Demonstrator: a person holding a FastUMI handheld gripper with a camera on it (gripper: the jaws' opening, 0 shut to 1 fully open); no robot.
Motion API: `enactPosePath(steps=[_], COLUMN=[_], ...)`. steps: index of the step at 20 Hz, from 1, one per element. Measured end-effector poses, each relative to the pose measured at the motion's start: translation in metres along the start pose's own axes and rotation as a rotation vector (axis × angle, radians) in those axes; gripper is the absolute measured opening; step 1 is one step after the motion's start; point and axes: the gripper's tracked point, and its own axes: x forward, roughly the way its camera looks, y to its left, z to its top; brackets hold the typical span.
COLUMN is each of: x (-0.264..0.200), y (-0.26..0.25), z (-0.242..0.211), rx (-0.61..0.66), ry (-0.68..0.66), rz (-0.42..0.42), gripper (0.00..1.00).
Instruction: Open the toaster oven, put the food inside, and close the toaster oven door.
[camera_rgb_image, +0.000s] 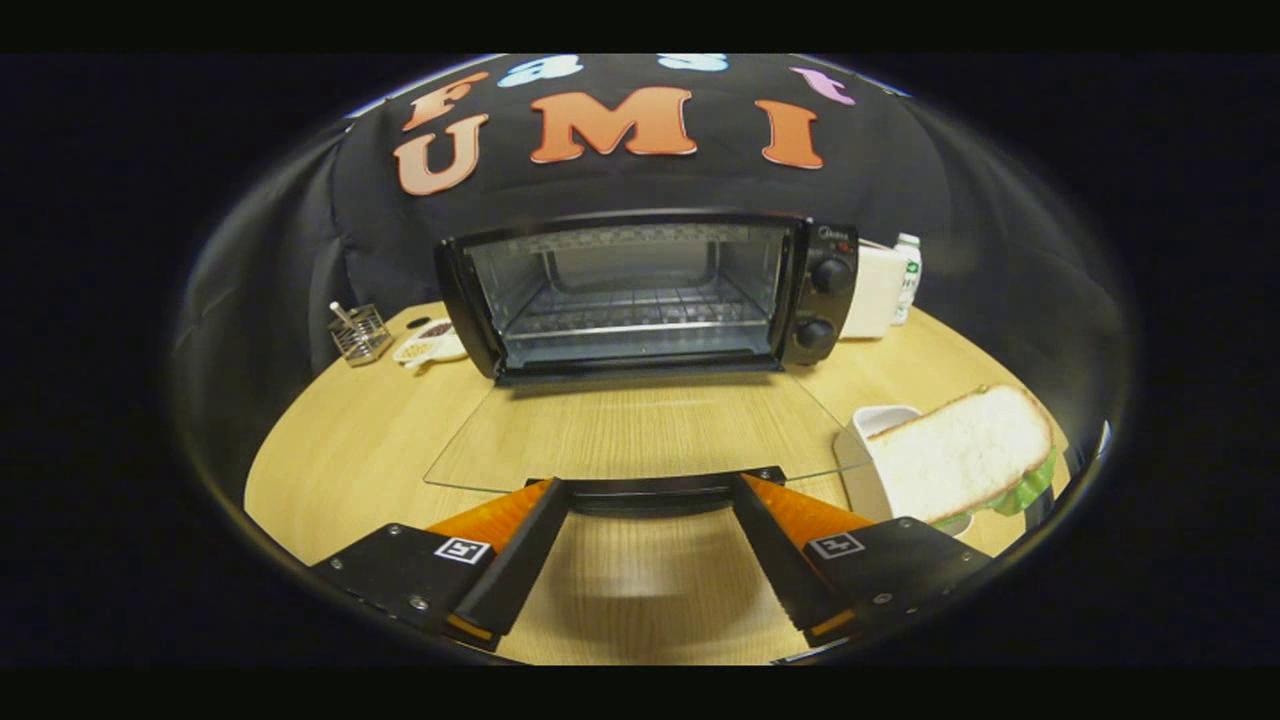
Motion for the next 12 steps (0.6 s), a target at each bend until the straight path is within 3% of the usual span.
enactPosePath(steps=[3, 5, 12], x=[-0.006, -0.017, -0.059], y=[-0.002, -0.013, -0.099], z=[0.009, 0.029, 0.071], rx=[0.078, 0.065, 0.055], ry=[-0.007, -0.028, -0.004], rz=[0.030, 0.038, 0.032], gripper=[1.00, 0.99, 0.99])
